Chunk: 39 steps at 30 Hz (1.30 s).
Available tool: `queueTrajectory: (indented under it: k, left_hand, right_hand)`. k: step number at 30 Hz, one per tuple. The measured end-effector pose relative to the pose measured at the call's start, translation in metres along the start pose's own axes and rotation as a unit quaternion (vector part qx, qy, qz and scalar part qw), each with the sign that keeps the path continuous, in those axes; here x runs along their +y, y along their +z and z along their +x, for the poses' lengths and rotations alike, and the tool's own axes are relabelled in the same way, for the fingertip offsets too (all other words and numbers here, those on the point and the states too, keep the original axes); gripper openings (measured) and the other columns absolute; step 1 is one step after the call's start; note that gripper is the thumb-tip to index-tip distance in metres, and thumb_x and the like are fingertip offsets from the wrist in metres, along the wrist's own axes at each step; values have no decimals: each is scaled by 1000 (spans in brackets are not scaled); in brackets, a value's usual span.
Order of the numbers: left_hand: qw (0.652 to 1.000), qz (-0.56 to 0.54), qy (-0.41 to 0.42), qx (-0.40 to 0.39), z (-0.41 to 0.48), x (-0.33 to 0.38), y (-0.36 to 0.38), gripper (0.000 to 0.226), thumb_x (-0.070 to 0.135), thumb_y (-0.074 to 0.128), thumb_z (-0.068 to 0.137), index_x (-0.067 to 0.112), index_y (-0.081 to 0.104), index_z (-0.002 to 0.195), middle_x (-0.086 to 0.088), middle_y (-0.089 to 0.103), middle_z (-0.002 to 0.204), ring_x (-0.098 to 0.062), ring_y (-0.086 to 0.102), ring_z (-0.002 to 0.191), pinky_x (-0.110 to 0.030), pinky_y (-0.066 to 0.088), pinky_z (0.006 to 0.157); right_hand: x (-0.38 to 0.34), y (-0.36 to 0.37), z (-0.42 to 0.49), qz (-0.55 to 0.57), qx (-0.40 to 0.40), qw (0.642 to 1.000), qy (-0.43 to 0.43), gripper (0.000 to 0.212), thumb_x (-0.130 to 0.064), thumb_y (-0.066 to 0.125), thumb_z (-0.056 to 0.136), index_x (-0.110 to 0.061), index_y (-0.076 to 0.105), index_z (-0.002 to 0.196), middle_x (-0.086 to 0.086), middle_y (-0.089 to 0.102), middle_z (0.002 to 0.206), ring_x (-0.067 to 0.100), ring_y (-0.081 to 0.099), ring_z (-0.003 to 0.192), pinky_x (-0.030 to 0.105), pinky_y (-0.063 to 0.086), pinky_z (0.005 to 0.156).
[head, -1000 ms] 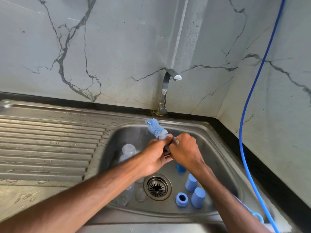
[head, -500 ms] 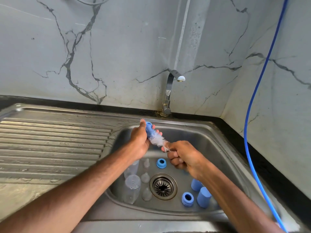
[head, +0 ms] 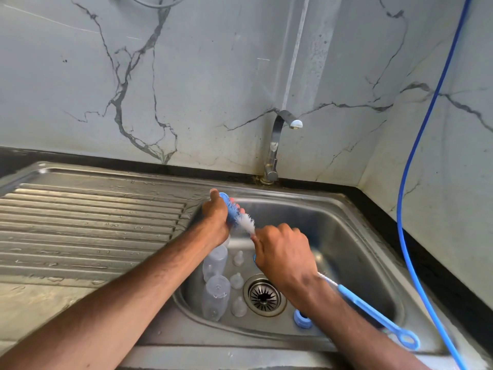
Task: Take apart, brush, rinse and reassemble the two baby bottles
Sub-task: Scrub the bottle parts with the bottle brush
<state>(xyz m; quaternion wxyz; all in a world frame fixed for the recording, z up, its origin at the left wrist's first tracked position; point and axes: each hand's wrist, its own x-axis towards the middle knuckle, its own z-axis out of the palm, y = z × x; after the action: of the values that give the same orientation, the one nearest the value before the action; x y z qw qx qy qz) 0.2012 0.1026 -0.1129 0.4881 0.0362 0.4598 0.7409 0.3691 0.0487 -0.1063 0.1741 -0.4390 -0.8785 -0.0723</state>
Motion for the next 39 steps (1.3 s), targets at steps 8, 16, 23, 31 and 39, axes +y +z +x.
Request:
queueTrajectory:
  k: [8, 16, 23, 31, 39]
  left_hand:
    - [990, -25, -18, -137, -9, -8, -7, 40, 36, 43, 110, 1, 62, 107, -16, 70, 93, -26, 70, 86, -37, 62, 66]
    - [982, -39, -31, -182, -16, -11, -5, 43, 36, 44, 109, -1, 59, 124, -24, 67, 127, -29, 71, 111, -40, 61, 82]
    - [991, 4, 2, -135, -24, -5, -8, 25, 29, 64, 99, 8, 62, 111, -20, 71, 117, -28, 71, 102, -36, 60, 75]
    - [985, 28, -16, -167, -49, -22, 7, 33, 32, 66, 98, 6, 63, 119, -19, 72, 117, -28, 71, 104, -33, 60, 78]
    - [984, 63, -9, -168, -46, -19, 5, 46, 23, 76, 90, 0, 65, 128, -17, 74, 117, -23, 72, 101, -29, 59, 88]
  right_hand:
    - [40, -5, 19, 509, -162, 803, 265, 27, -26, 60, 101, -6, 74, 88, -4, 45, 46, 9, 31, 37, 21, 25, 35]
    - [51, -3, 16, 356, -90, 909, 198, 30, -32, 63, 97, -14, 71, 74, 4, 56, 52, 20, 47, 44, 27, 40, 46]
    - [56, -2, 23, 39, 34, 996, 74, 30, -49, 54, 102, -25, 62, 86, 3, 65, 78, 35, 65, 75, 35, 42, 62]
    - [54, 2, 26, 93, 53, 993, 59, 25, -45, 59, 103, -21, 66, 97, 0, 62, 77, 34, 63, 73, 34, 41, 61]
    - [50, -5, 24, 61, -15, 995, 82, 13, -23, 56, 98, -14, 65, 95, 5, 62, 82, 28, 59, 69, 36, 46, 59]
